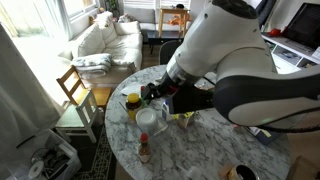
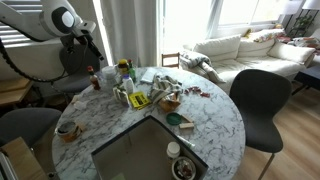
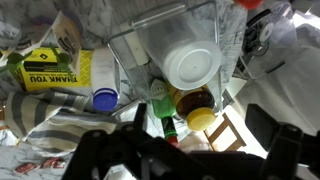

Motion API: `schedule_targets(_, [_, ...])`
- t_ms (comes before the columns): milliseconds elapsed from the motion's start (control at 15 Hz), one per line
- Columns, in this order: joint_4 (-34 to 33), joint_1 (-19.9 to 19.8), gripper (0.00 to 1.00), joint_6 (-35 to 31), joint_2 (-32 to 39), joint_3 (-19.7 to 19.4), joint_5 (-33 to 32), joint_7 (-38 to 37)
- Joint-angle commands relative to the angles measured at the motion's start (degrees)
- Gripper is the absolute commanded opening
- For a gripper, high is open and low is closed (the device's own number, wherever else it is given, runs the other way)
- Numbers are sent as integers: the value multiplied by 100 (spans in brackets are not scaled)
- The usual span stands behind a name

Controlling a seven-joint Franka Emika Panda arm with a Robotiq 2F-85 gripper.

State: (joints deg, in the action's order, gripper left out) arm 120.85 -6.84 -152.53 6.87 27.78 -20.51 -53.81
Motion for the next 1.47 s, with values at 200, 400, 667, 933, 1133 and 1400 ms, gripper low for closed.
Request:
schedule_targets(200, [-425,470,100,1134,-165,-625,2413,1993])
schedule_targets(400, [-649,844,100,1962,-388,-1171,2394,2130])
schedule_targets(667, [-893,1105,100,2816,-666,-1528,2197,2121])
schedule_targets(933, [-979,1193,100,3218,-918,-1672,2299,2344])
schedule_targets(1133, [-1013,1220,100,3130,-882,-1691,2243,2342])
schedule_targets(1400, [-1012,1224,100,3183,-961,-1708,2288,2496])
